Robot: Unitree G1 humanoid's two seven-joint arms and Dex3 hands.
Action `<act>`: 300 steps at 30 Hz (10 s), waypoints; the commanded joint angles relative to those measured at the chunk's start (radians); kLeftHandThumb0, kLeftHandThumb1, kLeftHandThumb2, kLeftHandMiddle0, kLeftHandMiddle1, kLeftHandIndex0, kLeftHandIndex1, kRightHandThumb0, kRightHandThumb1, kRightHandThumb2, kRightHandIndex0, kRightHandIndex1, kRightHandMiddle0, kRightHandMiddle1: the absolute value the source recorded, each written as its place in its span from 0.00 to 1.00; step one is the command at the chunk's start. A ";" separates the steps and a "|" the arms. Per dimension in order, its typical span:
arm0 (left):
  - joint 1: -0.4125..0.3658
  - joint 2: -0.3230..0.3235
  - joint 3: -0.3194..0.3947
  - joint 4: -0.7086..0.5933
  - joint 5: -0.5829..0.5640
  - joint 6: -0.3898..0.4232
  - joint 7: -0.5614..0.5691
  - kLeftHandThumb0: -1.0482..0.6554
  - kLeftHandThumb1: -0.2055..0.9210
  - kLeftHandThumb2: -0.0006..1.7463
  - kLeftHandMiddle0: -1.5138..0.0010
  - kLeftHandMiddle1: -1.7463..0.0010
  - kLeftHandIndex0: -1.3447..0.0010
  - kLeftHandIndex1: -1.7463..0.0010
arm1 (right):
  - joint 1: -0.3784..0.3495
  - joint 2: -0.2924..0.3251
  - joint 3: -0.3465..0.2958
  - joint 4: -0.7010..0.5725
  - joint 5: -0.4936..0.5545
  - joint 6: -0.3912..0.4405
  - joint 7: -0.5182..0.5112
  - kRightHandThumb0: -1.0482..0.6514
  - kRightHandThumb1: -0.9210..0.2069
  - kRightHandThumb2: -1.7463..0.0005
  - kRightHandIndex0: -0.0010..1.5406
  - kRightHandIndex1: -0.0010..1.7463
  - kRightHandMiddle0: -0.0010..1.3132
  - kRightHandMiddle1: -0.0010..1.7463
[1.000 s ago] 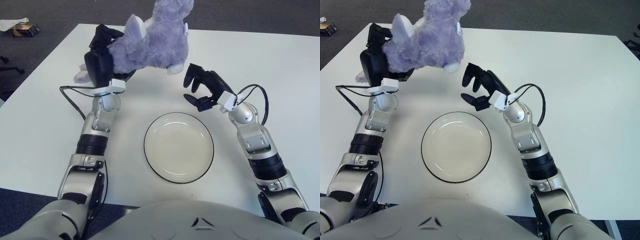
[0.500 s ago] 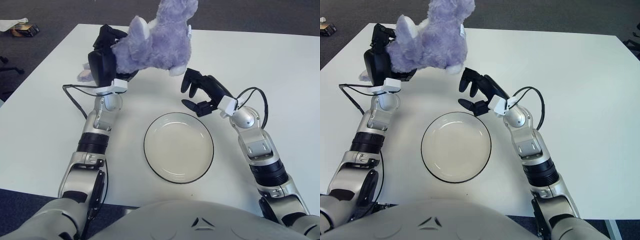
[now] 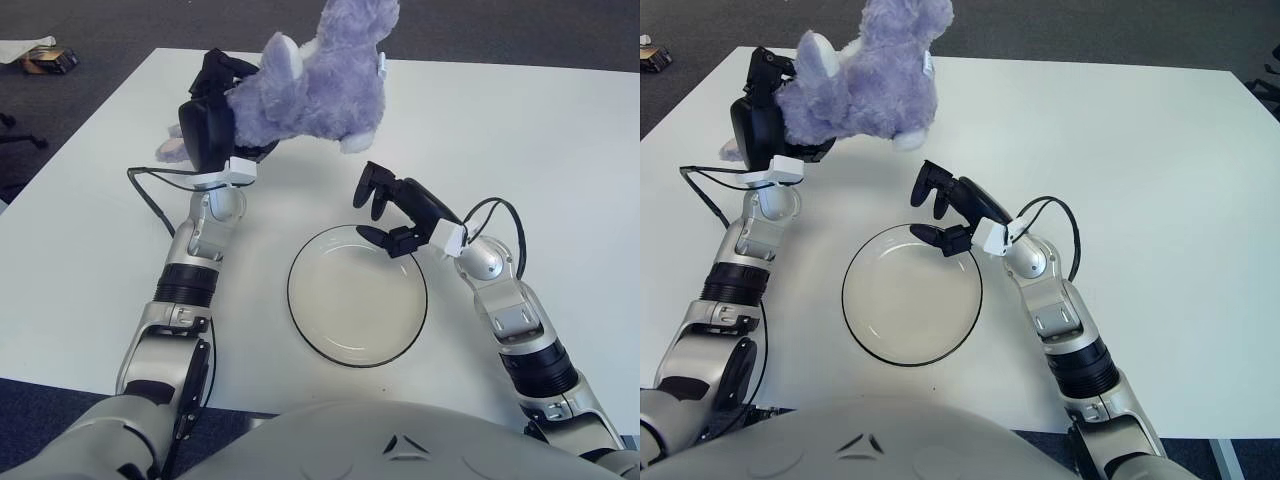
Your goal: Put the doll into the plate.
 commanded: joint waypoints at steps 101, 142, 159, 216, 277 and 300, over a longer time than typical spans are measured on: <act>0.067 -0.017 0.020 -0.184 -0.085 -0.005 -0.132 0.61 0.13 1.00 0.42 0.00 0.50 0.00 | -0.149 -0.082 -0.002 0.507 -0.410 -0.457 -0.433 0.41 0.00 0.70 0.17 1.00 0.15 1.00; 0.127 -0.037 0.017 -0.269 -0.151 -0.035 -0.254 0.61 0.13 1.00 0.41 0.00 0.49 0.00 | -0.284 -0.083 -0.037 0.620 -0.394 -0.410 -0.478 0.41 0.00 0.71 0.02 0.94 0.15 1.00; 0.135 -0.041 0.020 -0.274 -0.175 -0.050 -0.284 0.61 0.13 1.00 0.42 0.00 0.50 0.00 | -0.331 -0.087 -0.045 0.662 -0.395 -0.401 -0.498 0.41 0.00 0.70 0.02 0.87 0.14 1.00; 0.150 -0.017 -0.037 -0.132 -0.099 -0.144 -0.316 0.61 0.11 1.00 0.38 0.04 0.49 0.00 | -0.636 -0.113 -0.151 1.201 -0.249 -0.226 -0.518 0.41 0.00 0.71 0.09 0.94 0.15 1.00; 0.201 0.022 -0.236 0.015 -0.273 -0.311 -0.591 0.61 0.18 0.95 0.42 0.05 0.54 0.00 | -0.759 -0.110 -0.221 1.491 -0.057 -0.145 -0.514 0.61 0.05 0.63 0.10 1.00 0.09 1.00; 0.181 0.017 -0.244 0.038 -0.347 -0.340 -0.751 0.37 0.40 0.80 0.23 0.00 0.53 0.00 | -0.778 -0.112 -0.201 1.542 -0.056 -0.149 -0.513 0.61 0.10 0.59 0.11 1.00 0.12 1.00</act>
